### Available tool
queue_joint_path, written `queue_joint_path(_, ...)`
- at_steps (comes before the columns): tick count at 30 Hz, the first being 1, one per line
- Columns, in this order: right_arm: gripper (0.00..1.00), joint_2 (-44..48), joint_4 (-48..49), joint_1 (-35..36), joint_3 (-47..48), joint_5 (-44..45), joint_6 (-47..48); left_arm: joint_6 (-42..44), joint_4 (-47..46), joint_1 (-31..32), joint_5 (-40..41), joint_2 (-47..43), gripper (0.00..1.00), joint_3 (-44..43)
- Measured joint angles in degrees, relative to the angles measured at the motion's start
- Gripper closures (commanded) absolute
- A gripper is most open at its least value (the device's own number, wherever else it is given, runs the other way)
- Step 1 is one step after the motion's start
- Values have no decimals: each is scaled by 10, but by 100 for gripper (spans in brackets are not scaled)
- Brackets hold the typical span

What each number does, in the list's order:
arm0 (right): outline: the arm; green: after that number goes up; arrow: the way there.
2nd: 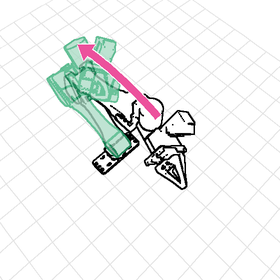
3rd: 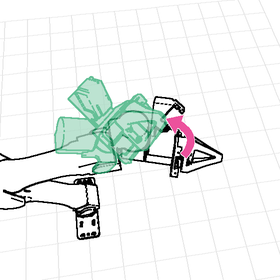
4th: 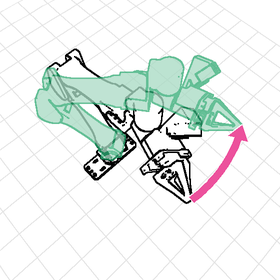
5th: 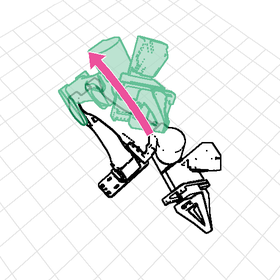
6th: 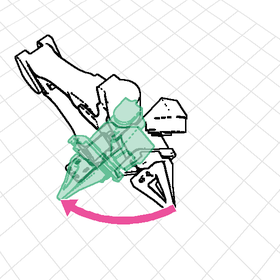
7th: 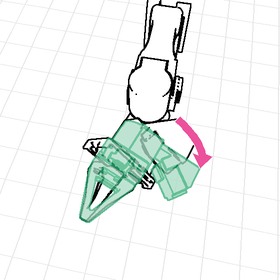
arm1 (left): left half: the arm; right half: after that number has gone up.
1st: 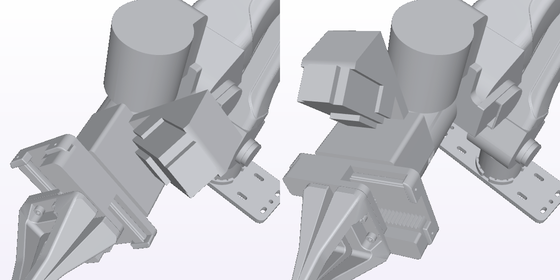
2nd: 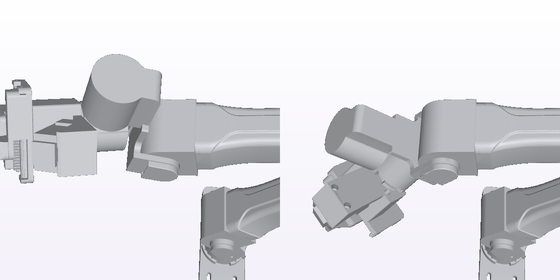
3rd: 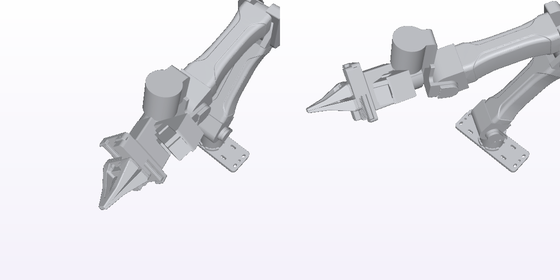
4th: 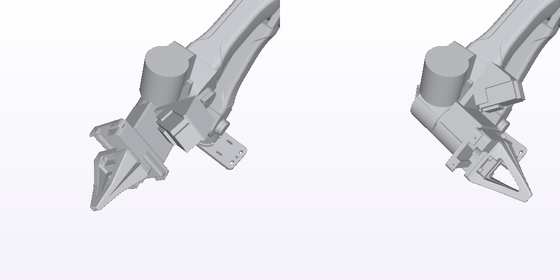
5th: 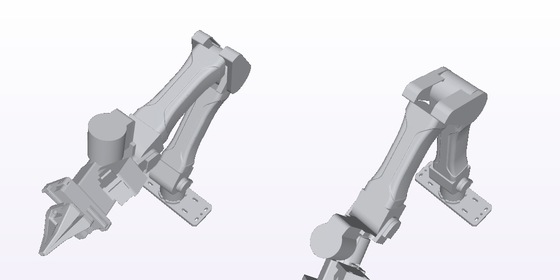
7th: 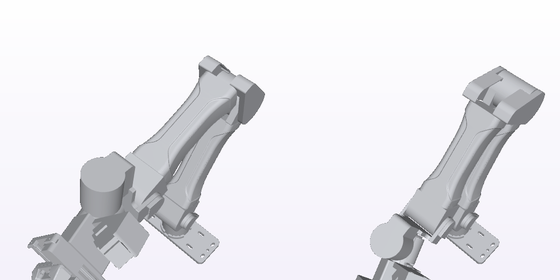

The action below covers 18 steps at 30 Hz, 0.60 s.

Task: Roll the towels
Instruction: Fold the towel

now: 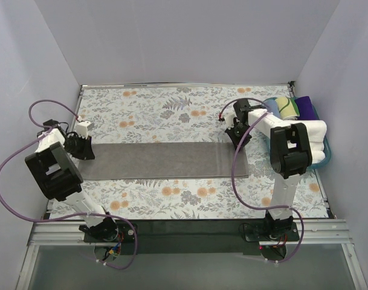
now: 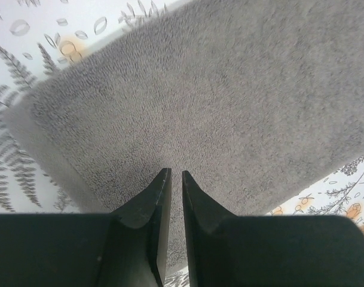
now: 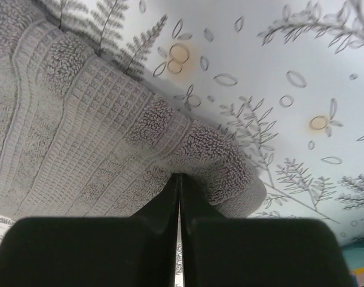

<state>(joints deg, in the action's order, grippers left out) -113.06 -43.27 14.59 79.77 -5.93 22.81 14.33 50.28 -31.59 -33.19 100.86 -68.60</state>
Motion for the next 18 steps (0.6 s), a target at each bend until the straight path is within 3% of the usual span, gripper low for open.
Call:
queue_joint_path(4, 96, -40, -7, 1, 61, 16, 2, -13, -25, 0, 24, 11, 88, 30)
queue_joint_path(9, 87, -78, 20, 0, 123, 31, 14, -20, -41, 0, 55, 17, 88, 56)
queue_joint_path(17, 56, -28, 16, -8, 85, 40, 10, -38, -33, 2, 54, 17, 80, 49)
queue_joint_path(18, 55, -9, 11, -11, 74, 38, 3, -39, -29, 2, 50, 17, 79, 47)
